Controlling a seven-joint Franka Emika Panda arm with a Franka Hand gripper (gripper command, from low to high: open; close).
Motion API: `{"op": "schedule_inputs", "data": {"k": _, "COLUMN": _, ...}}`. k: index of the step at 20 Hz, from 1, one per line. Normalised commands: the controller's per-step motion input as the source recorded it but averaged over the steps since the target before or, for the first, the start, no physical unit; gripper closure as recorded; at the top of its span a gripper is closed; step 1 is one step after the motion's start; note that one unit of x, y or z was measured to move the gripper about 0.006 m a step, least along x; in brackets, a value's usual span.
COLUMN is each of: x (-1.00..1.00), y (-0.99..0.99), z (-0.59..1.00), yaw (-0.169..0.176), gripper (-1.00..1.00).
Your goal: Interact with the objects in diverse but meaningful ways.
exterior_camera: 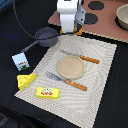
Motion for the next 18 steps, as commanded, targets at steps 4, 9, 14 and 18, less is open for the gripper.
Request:
{"op": "schedule_inputs", "data": {"k": 4, "x": 0.63, "y": 0.16, "z": 0.00, "yaw": -0.051, "gripper": 1.00}}
{"op": "schedule_inputs", "data": {"k": 9, "x": 0.57, "y": 0.14, "z": -0.03, "yaw": -0.044, "gripper": 1.00}}
{"op": "schedule_inputs", "data": {"k": 14, "x": 0.56, "y": 0.17, "z": -0.01, "yaw": -0.037, "gripper": 1.00}}
{"op": "schedule_inputs", "data": {"k": 18, "x": 0.49, "y": 0.20, "z": -0.05, "yaw": -0.030, "gripper": 1.00}}
